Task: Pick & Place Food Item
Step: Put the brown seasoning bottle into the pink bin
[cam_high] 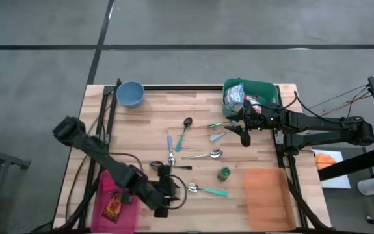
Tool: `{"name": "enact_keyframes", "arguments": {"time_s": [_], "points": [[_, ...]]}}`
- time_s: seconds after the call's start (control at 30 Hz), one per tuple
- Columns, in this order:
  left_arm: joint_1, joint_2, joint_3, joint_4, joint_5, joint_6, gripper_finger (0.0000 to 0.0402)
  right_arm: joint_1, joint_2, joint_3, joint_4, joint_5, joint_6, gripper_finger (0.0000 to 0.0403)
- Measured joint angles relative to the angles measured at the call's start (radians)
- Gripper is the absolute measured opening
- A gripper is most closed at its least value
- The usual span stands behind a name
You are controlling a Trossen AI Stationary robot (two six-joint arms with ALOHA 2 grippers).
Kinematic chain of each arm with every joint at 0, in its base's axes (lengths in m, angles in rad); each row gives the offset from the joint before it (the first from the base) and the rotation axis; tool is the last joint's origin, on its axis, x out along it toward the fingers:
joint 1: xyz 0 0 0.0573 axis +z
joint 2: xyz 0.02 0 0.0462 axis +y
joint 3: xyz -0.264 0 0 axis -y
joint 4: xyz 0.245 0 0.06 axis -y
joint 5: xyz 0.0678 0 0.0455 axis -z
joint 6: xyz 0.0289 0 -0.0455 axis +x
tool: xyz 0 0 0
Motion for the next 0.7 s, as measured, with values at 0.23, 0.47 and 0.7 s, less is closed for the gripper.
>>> {"name": "enact_keyframes", "arguments": {"time_s": [0.23, 0.47, 0.7], "points": [[-0.098, -0.146, 0.000, -0.188, -0.165, -0.174, 0.0173, 0.000, 0.000, 0.000, 0.000, 0.000, 0.000, 0.0214], [-0.150, -0.225, 0.001, -0.413, -0.210, -0.408, 0.0180, 0.000, 0.000, 0.000, 0.000, 0.000, 0.000, 0.0214], [-0.187, -0.231, 0.018, -0.598, -0.197, -0.634, 0.0173, 0.000, 0.000, 0.000, 0.000, 0.000, 0.000, 0.0214]]}}
